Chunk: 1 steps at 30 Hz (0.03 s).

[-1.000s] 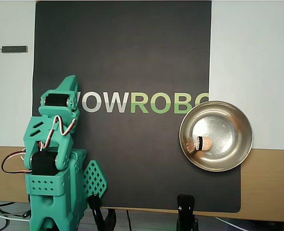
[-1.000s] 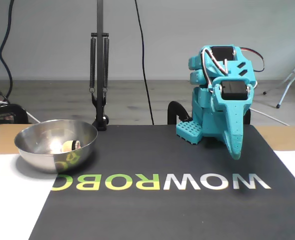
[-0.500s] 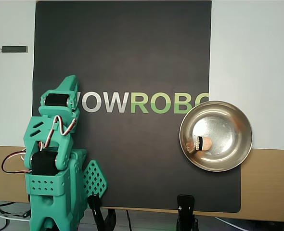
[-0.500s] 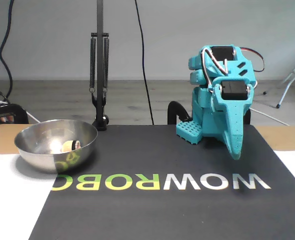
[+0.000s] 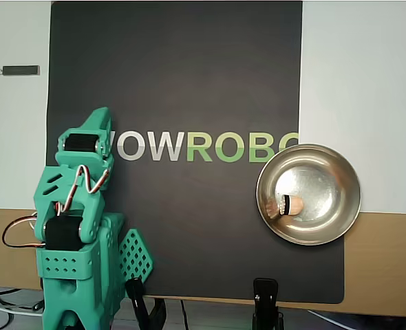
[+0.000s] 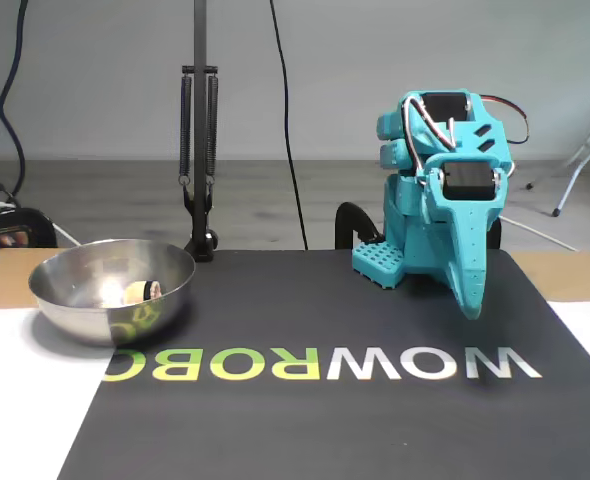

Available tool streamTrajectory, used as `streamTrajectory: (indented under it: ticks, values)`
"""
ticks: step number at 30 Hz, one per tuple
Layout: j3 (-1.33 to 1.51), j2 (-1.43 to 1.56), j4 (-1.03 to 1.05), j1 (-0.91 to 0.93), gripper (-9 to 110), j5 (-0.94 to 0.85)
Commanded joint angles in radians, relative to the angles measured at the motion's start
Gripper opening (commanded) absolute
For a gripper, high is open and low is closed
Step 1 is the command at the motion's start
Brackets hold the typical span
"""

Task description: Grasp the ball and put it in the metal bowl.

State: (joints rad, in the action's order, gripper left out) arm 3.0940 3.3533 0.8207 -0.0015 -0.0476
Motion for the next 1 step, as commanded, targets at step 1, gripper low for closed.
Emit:
streamTrajectory:
  ticks: [1]
  values:
    - [0.032, 0.058, 0.006, 0.002, 4, -0.002]
